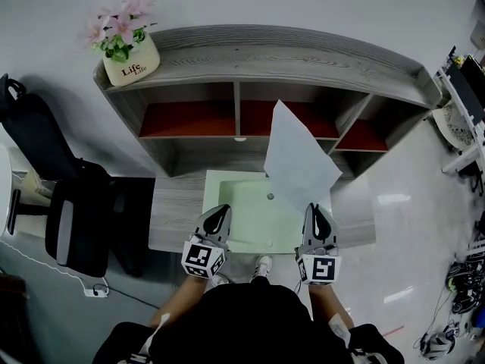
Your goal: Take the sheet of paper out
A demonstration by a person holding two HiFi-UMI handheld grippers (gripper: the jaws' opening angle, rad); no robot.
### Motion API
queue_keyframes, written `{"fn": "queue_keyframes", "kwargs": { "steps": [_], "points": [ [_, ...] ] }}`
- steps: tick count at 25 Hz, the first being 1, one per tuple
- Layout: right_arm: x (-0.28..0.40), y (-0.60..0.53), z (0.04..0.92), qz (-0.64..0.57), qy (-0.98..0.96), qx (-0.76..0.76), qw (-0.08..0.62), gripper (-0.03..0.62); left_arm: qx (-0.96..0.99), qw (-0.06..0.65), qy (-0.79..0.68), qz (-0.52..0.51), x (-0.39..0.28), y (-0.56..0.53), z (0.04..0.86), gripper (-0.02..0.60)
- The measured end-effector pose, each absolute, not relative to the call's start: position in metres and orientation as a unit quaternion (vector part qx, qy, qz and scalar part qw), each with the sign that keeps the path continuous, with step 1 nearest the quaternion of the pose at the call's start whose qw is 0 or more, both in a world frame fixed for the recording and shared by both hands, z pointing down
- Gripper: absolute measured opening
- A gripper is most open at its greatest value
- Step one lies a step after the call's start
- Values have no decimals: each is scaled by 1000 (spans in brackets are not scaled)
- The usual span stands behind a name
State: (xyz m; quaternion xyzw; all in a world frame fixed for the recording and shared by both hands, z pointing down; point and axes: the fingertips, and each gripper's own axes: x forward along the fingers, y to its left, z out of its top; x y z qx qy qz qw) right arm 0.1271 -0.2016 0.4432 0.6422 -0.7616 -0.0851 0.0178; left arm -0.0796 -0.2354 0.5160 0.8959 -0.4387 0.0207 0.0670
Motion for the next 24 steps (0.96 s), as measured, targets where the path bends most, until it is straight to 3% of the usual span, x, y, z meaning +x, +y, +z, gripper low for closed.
{"fn": "queue_keyframes", "kwargs": {
  "steps": [24],
  "points": [
    [120,-214,435,-90,-766,636,5,23,895,64,-441,12,-82,-247,511,8]
  ]
}}
